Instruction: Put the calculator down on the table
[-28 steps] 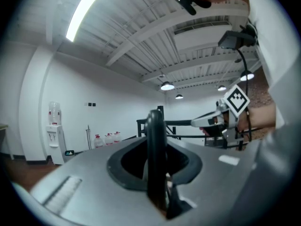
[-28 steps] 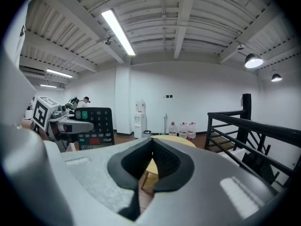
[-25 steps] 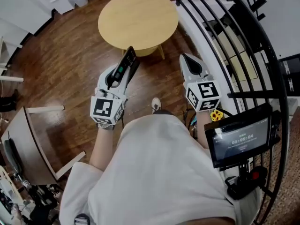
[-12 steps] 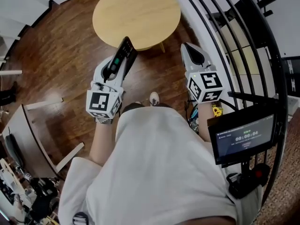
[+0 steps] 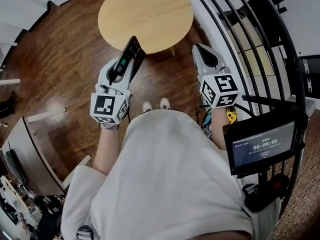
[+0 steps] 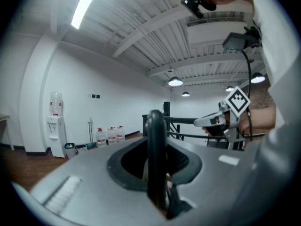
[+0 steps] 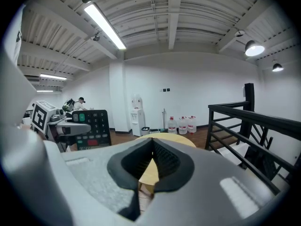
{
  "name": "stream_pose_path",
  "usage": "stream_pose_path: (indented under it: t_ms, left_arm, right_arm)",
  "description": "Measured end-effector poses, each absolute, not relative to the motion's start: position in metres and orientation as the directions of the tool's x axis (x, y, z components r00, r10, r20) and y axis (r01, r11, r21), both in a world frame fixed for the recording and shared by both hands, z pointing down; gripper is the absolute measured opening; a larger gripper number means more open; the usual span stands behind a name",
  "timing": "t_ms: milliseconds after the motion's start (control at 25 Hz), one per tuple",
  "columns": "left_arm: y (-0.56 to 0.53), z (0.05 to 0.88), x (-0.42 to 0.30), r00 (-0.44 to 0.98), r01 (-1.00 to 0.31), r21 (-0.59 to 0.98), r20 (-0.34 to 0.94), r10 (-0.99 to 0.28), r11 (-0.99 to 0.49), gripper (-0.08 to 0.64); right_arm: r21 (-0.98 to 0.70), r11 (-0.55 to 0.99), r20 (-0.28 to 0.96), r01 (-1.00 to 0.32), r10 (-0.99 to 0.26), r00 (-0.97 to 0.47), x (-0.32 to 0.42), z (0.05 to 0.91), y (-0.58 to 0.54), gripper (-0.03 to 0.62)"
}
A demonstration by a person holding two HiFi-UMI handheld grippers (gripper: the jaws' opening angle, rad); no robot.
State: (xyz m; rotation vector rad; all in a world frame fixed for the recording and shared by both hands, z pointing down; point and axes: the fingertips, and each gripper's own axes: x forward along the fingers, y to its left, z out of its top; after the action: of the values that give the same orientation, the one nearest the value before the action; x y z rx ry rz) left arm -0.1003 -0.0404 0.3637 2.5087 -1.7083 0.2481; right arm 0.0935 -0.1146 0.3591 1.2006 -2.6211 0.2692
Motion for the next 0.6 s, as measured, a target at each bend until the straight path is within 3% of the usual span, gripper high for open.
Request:
stream_pose_path:
  t_ms: [320,600]
  left_arm:
    - [-0.057,0.360,-0.096,0.381,-0.922,-0.005,0.168,-0.909,-0.387,0.083]
    - [-0.048,0.351,-0.126,0.456,-0.887,-0.002,0.147,-0.878,-0.462,0.083]
  right_arm:
    - [-0.063,0.686,0.295,-0.725,-0.681,-0.670,0.082,0.351,-0.114,0.002]
    - [-0.055,0.735,0.298,-0.675,-0.633,-0.714,0.021,0.343,-0.076,0.002]
